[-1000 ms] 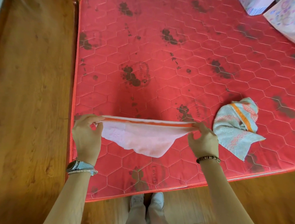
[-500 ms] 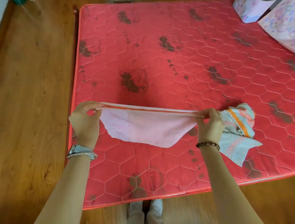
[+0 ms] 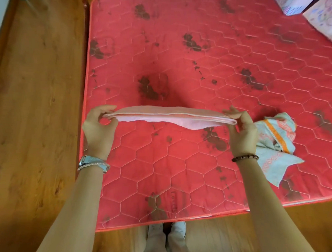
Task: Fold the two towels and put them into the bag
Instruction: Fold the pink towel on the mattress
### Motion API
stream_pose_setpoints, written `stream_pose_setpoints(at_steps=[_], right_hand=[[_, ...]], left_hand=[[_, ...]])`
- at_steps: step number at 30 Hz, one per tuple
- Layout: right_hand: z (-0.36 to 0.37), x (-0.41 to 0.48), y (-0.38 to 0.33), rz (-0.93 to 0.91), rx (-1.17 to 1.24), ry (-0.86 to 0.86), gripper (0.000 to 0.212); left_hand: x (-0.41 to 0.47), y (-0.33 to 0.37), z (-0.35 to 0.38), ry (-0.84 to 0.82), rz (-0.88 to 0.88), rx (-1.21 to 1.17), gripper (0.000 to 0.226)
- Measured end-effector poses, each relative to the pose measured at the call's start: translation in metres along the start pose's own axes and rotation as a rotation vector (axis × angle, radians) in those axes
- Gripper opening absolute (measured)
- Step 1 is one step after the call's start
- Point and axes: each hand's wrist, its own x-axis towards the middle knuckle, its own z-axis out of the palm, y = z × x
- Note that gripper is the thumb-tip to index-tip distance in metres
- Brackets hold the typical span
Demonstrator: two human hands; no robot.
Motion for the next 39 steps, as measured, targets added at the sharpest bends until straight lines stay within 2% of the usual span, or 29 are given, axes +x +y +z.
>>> stream_pose_setpoints(at_steps=[4,8,12,16,20,25,29,33,36,39], right_hand=[[0.006,-0.049,0.044,0.142,-0.043,-0.144,0.029],[0.005,-0.109,0.104,0.292,-0.172,-0.261,0.014],[0.004,-0.165,0.14,0.367,-0.239,-0.349,0.021],[0.001,-0.193,0.158,0.466,-0.301,-0.415,0.024],[-0.001,-0.205,0.16,0.494,-0.334,-0.421,0.024],[-0.002,-0.212,0.158,0.537,-0.356,-0.416,0.018],[0.001,-0.204,0.158,0.529,-0.39,-0.399,0.014],[0.008,-0.183,0.165,0.512,-0.43,-0.387,0.016],[0.014,-0.169,0.174,0.499,-0.456,-0.456,0.012],[0.018,-0.167,0.179,0.486,-0.451,-0.558,0.013]], left_hand=[[-0.061,-0.057,0.009,-0.098,-0.067,0.091,0.033],[-0.127,-0.109,0.013,-0.261,-0.078,0.22,0.025],[-0.182,-0.147,0.013,-0.395,-0.145,0.29,0.027],[-0.211,-0.161,0.009,-0.46,-0.226,0.313,0.024],[-0.223,-0.158,0.004,-0.51,-0.341,0.332,0.024],[-0.228,-0.164,-0.007,-0.595,-0.357,0.378,0.023],[-0.218,-0.159,-0.003,-0.551,-0.344,0.358,0.009],[-0.191,-0.16,0.013,-0.522,-0.369,0.273,0.008],[-0.173,-0.16,0.025,-0.56,-0.362,0.278,0.01],[-0.168,-0.166,0.03,-0.676,-0.379,0.301,0.012]])
